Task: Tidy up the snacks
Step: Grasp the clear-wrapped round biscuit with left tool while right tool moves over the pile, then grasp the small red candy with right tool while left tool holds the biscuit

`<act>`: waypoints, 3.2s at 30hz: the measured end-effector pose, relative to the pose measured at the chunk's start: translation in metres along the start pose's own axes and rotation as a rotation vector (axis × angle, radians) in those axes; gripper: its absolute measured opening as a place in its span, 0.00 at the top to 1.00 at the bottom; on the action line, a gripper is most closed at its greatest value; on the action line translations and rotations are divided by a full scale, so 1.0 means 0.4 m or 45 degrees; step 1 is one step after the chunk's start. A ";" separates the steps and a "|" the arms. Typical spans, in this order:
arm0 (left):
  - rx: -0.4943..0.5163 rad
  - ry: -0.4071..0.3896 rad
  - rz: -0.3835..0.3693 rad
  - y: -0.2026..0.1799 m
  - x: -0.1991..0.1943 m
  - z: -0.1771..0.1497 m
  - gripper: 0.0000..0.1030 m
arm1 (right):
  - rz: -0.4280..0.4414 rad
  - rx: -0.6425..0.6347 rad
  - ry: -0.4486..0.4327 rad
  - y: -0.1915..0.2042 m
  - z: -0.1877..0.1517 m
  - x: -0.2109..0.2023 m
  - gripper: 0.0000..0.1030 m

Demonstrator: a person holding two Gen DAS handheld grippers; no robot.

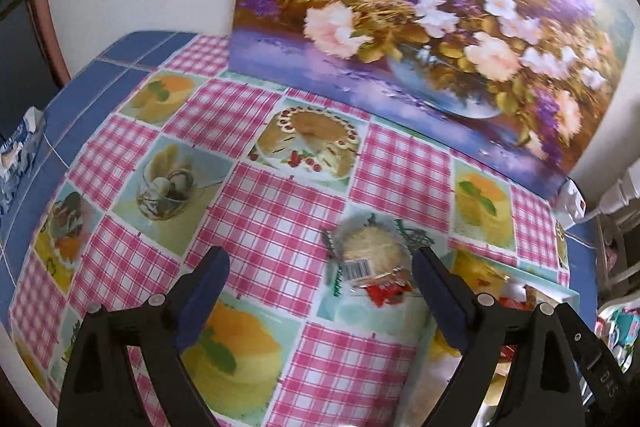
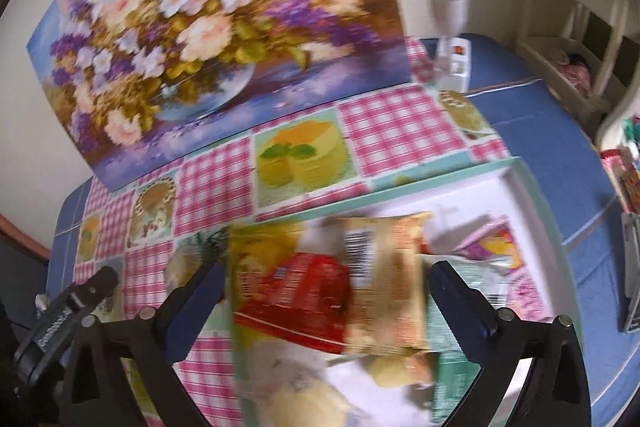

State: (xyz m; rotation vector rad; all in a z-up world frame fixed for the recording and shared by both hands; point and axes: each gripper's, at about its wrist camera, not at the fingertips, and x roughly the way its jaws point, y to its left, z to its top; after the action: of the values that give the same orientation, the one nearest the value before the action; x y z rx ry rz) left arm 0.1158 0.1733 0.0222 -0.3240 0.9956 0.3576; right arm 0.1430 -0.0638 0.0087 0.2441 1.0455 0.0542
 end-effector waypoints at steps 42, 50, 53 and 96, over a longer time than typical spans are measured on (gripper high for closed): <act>-0.020 0.252 -0.043 -0.008 0.244 0.021 0.41 | -0.033 -0.175 0.017 0.165 0.044 0.151 0.00; -0.104 0.279 0.049 0.114 0.235 0.031 0.41 | 0.096 -0.284 0.071 0.267 0.000 0.167 0.01; -0.132 0.280 0.078 0.159 0.231 0.035 0.41 | 0.137 -0.312 0.110 0.294 -0.021 0.177 0.11; -0.135 0.274 0.095 0.276 0.221 0.046 0.46 | -0.048 -0.545 0.286 0.367 -0.154 0.236 0.73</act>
State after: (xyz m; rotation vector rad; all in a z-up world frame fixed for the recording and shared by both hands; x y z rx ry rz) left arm 0.1256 0.2925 -0.0554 -0.4287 1.2043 0.4509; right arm 0.1479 0.1047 -0.0679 -0.1738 1.2329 0.2731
